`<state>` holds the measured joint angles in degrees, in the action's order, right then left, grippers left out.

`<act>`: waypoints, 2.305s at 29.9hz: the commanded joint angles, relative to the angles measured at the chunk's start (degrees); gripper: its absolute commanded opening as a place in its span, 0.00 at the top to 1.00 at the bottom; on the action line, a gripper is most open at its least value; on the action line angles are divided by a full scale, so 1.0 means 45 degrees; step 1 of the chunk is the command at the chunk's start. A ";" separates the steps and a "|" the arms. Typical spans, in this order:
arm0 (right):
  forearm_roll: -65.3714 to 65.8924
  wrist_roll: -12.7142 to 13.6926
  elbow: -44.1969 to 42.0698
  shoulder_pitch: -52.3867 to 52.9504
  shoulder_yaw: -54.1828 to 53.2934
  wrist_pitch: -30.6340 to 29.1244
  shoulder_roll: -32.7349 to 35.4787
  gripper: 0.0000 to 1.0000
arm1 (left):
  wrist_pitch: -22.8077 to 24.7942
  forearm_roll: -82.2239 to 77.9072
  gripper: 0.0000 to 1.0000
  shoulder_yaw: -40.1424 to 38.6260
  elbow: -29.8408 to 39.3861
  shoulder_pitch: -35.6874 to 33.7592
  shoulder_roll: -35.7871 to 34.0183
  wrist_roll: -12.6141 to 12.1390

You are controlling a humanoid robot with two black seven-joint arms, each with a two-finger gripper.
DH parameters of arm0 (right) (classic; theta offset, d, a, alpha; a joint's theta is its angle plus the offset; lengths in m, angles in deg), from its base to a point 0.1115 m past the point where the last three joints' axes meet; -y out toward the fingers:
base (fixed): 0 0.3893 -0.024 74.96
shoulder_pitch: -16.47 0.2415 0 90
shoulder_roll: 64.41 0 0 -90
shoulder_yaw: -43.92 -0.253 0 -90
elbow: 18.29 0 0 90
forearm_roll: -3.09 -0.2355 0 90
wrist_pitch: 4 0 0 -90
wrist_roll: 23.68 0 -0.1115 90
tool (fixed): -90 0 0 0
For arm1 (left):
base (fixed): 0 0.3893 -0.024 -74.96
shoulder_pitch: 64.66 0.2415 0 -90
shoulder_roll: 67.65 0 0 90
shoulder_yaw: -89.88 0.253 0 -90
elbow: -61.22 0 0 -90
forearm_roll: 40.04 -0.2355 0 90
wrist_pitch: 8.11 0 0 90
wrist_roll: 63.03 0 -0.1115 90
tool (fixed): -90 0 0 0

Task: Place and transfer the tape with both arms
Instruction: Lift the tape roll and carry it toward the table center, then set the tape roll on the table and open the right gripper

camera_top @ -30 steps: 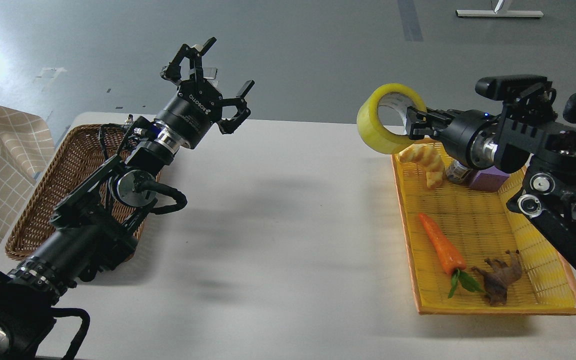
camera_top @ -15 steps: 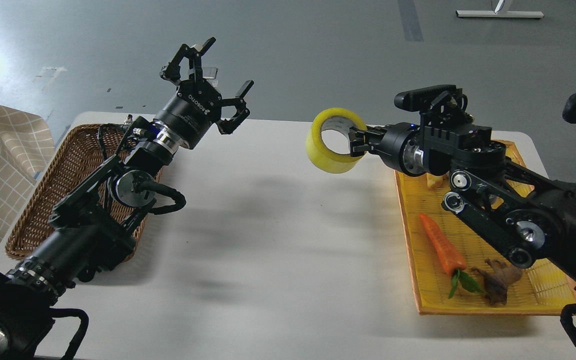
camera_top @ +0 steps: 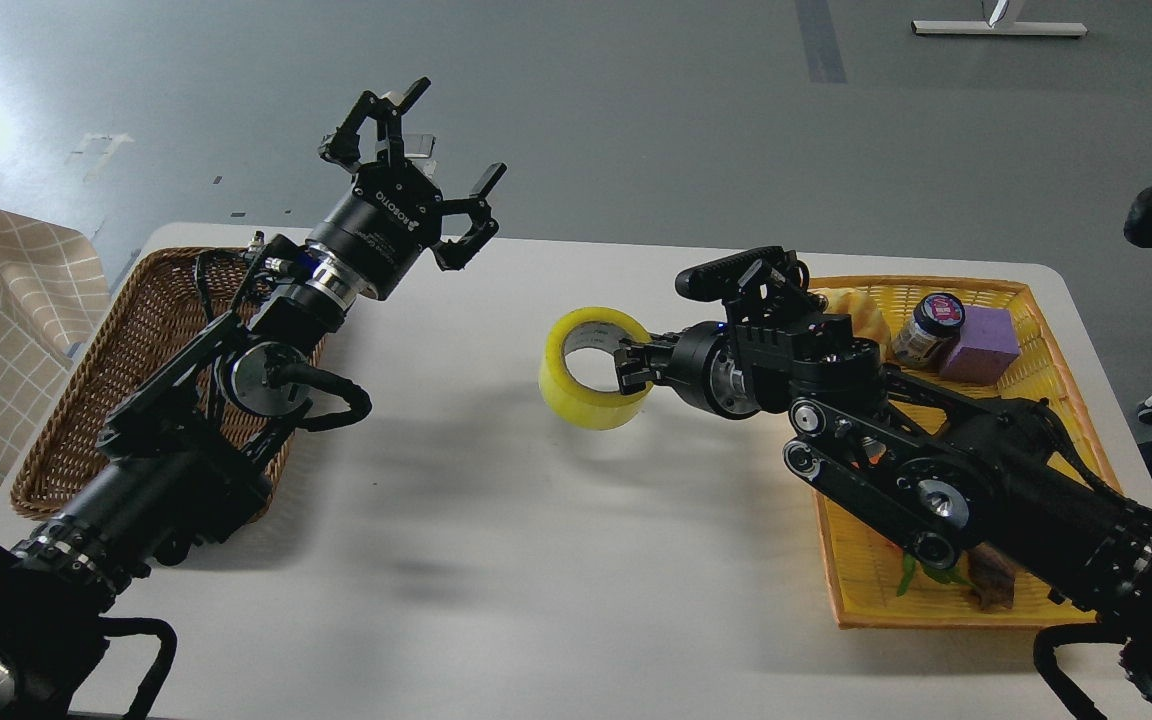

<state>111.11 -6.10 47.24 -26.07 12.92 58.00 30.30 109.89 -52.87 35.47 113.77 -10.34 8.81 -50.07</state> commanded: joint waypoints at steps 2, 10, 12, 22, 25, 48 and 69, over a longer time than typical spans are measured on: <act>0.0018 -0.0001 -0.0265 -0.0097 0.0169 0.0000 -0.0226 1.00 | 0.0000 0.0000 0.00 -0.0017 0.0001 -0.0001 0.0001 -0.0009; 0.0018 -0.0001 -0.1476 -0.0175 0.0189 0.0000 -0.1027 1.00 | 0.0000 0.0000 0.00 -0.0017 0.0001 0.0019 0.0040 0.0011; 0.0018 -0.0020 -0.1515 -0.0175 0.0189 0.0000 -0.1046 1.00 | 0.0000 0.0000 0.00 -0.0017 -0.0018 0.0019 0.0040 0.0011; 0.0018 -0.0020 -0.1515 -0.0214 0.0462 0.0000 -0.1046 1.00 | 0.0000 0.0000 0.00 -0.0017 -0.0019 0.0019 0.0040 -0.0009; -0.0001 -0.0020 -0.1515 -0.0214 0.0618 0.0000 -0.1046 1.00 | 0.0000 0.0000 0.00 -0.0017 -0.0019 0.0019 0.0040 0.0011; -0.0060 -0.0059 -0.1535 -0.0351 0.0736 0.0000 -0.1046 0.88 | 0.0000 0.0000 0.00 -0.0017 -0.0019 0.0019 0.0020 0.0011; -0.0158 -0.0137 -0.1340 -0.0410 0.0521 0.0000 -0.1046 0.04 | 0.0000 0.0000 0.00 -0.0017 -0.0019 0.0038 0.0001 0.0011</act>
<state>110.49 -6.72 40.65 -28.07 15.77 58.00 25.59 109.89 -52.87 35.40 113.69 -10.17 8.87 -50.02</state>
